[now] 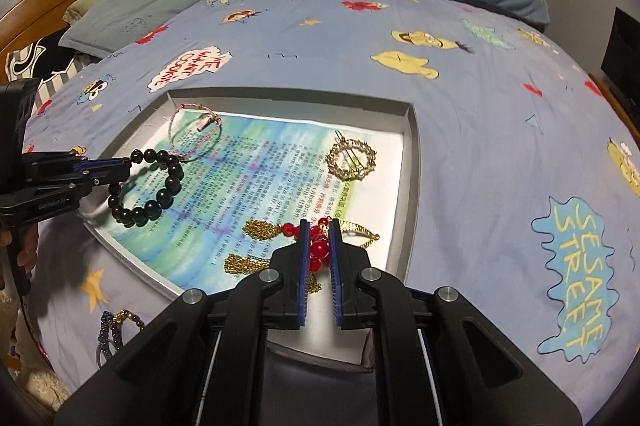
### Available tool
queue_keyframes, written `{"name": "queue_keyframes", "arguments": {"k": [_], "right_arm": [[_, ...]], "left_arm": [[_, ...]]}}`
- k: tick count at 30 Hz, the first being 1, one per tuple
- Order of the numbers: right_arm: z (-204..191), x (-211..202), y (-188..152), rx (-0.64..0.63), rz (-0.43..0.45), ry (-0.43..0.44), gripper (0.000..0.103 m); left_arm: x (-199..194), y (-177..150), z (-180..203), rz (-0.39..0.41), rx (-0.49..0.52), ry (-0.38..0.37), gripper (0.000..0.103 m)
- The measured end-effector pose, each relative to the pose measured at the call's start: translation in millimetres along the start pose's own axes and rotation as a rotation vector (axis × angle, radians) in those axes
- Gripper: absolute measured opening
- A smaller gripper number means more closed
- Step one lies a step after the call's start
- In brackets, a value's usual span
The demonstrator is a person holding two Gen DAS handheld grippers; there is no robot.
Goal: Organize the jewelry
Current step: 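Lift both pieces into the grey box and open both tools to release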
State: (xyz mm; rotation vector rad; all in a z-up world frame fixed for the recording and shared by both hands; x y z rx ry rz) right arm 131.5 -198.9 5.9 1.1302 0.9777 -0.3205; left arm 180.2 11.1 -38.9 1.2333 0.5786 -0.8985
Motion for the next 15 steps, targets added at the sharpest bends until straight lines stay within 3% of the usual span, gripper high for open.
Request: {"name": "queue_keyframes", "arguments": {"k": [12, 15], "right_arm": [[3, 27, 7, -0.001, -0.030, -0.039, 0.009], [4, 26, 6, 0.003, -0.026, -0.032, 0.010]], "left_arm": [[21, 13, 21, 0.001, 0.031, 0.036, 0.015], [21, 14, 20, 0.011, 0.029, 0.050, 0.026]]}}
Point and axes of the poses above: each gripper's, at about its wrist camera, not at the fingertips, and x roughly the way its jaws point, z to its right, y to its top, the point moved 2 cm from there along x, roughly the way its jaws point, and after that the axes turned 13 degrees about -x, right-handed, at the moved point
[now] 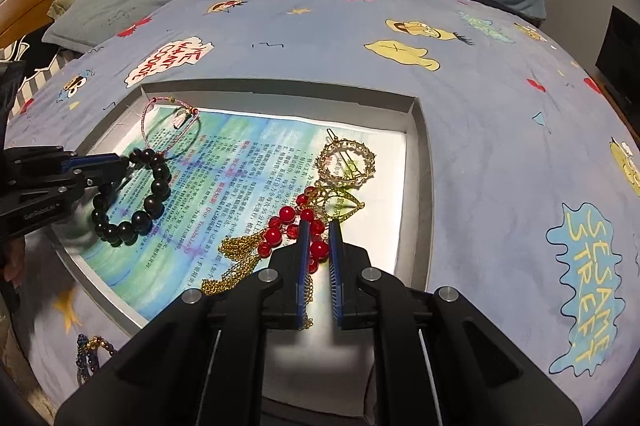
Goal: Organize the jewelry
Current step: 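Lift both pieces into the grey box and open both tools to release, then withdraw both open tools back toward the remaining jewelry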
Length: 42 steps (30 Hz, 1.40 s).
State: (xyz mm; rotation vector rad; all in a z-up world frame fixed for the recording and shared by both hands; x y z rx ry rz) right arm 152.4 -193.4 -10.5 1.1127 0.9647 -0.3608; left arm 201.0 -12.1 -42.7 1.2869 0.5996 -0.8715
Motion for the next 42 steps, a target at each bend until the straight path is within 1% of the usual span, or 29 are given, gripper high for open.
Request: {"name": "queue_keyframes", "arguments": {"k": [2, 3, 4, 5, 7, 8, 9, 10, 11, 14, 16, 17, 18, 19, 20, 23, 24, 27, 33, 42], "right_arm": [[-1, -1, 0, -0.001, 0.000, 0.001, 0.012], [-1, -1, 0, 0.001, -0.001, 0.003, 0.015], [-1, -2, 0, 0.004, 0.001, 0.004, 0.026], [-1, -4, -1, 0.006, 0.007, 0.005, 0.031], [-3, -8, 0, 0.007, 0.019, 0.013, 0.032], [-4, -11, -1, 0.006, 0.021, 0.011, 0.035], [-4, -13, 0, 0.007, 0.024, 0.011, 0.038], [-4, -16, 0, 0.010, 0.032, 0.011, 0.044], [-5, -19, 0, 0.011, 0.040, 0.011, 0.048], [-7, -29, 0, 0.017, 0.061, 0.017, 0.051], [-8, -34, 0, 0.018, 0.074, 0.014, 0.061], [-8, -37, 0, 0.018, 0.077, 0.010, 0.065], [-9, -40, -1, 0.018, 0.080, 0.000, 0.067], [-10, -42, -1, 0.017, 0.081, -0.006, 0.072], [-10, -44, -2, 0.017, 0.083, -0.010, 0.081], [-12, -55, -5, 0.030, 0.100, -0.031, 0.094], [-12, -58, -6, 0.032, 0.104, -0.039, 0.096], [-15, -69, -10, 0.032, 0.116, -0.070, 0.097], [-19, -88, -18, 0.036, 0.131, -0.105, 0.097], [-25, -116, -30, 0.034, 0.155, -0.137, 0.097]], "left_arm": [[-3, 1, 0, 0.010, -0.001, 0.002, 0.034], [-5, 1, 0, 0.016, -0.002, 0.004, 0.036], [-7, 1, 0, 0.022, 0.000, 0.004, 0.039], [-9, 1, 0, 0.027, 0.003, 0.004, 0.041], [-15, 0, 0, 0.042, 0.008, 0.008, 0.046], [-18, 0, 0, 0.050, 0.009, 0.010, 0.051], [-22, -1, 0, 0.060, 0.007, 0.011, 0.054], [-26, -1, 0, 0.070, 0.004, 0.010, 0.061], [-30, -2, -1, 0.080, 0.000, 0.009, 0.066], [-38, -5, -3, 0.098, -0.011, 0.016, 0.074], [-43, -5, -4, 0.109, -0.020, 0.024, 0.078], [-45, -6, -5, 0.116, -0.024, 0.026, 0.080], [-49, -7, -7, 0.123, -0.031, 0.026, 0.080], [-51, -8, -8, 0.130, -0.037, 0.029, 0.083], [-53, -8, -9, 0.135, -0.041, 0.034, 0.086], [-62, -10, -14, 0.158, -0.058, 0.048, 0.089], [-64, -10, -15, 0.161, -0.062, 0.049, 0.090], [-73, -12, -17, 0.180, -0.067, 0.064, 0.092], [-94, -21, -13, 0.229, -0.038, 0.086, 0.093], [-118, -37, -15, 0.260, -0.030, 0.083, 0.093]]}}
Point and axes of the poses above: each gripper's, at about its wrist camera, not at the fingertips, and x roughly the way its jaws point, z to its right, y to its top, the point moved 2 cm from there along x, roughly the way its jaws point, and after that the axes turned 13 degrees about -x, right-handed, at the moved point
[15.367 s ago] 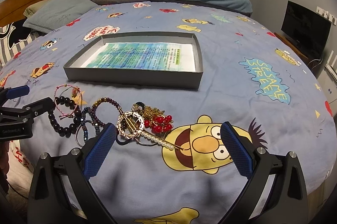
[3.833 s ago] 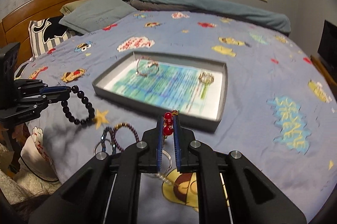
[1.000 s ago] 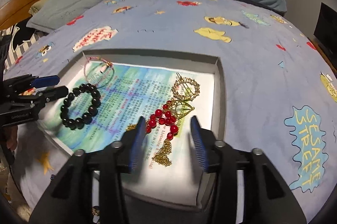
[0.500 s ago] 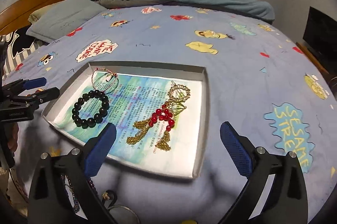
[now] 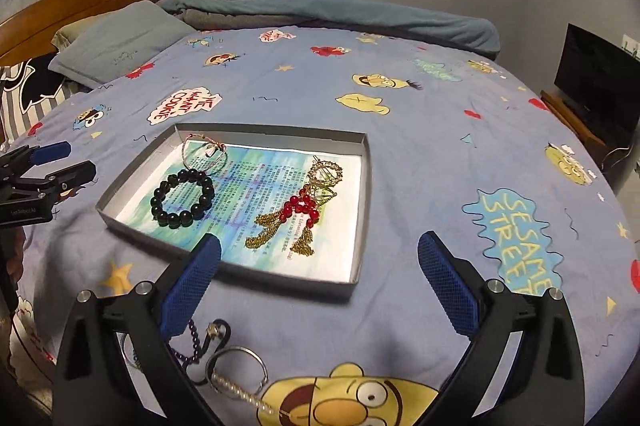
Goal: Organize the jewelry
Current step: 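Withdraw both open tools back toward the remaining jewelry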
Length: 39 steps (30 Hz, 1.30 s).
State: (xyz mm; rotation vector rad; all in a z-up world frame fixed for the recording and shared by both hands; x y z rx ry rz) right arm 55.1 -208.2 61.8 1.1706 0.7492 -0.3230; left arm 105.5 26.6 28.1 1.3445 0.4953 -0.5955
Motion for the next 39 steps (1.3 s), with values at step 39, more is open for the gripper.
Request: {"name": "queue_keyframes", "arguments": {"k": [39], "right_arm": [[-16, -21, -69, -0.034, -0.075, 0.025, 0.097]], "left_arm": [[-20, -87, 1, -0.104, 0.051, -0.012, 0.094]]}}
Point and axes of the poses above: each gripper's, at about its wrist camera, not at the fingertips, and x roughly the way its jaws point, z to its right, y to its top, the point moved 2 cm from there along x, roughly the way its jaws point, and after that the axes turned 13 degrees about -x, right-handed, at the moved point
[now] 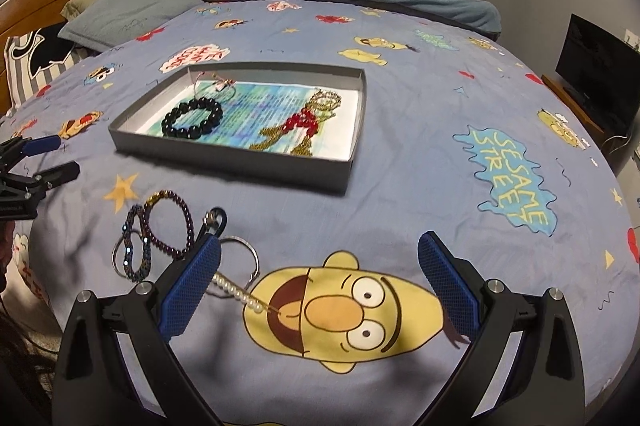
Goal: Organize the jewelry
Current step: 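Withdraw both open tools back toward the remaining jewelry, then lower the left tool over the blue beaded bracelet while the right tool approaches the pearl hairpin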
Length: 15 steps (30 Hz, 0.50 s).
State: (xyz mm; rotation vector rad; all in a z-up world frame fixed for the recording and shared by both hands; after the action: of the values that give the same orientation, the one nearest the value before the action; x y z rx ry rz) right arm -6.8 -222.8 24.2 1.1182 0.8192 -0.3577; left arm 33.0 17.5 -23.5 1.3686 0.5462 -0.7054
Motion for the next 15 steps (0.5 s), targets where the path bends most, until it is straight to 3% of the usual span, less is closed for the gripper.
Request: {"name": "queue_keyframes", "arguments": {"k": [15], "right_arm": [[-5, 12, -31, 0.005, -0.046, 0.050, 0.097]], "left_arm": [[21, -30, 51, -0.079, 0.085, -0.096, 0.094]]}}
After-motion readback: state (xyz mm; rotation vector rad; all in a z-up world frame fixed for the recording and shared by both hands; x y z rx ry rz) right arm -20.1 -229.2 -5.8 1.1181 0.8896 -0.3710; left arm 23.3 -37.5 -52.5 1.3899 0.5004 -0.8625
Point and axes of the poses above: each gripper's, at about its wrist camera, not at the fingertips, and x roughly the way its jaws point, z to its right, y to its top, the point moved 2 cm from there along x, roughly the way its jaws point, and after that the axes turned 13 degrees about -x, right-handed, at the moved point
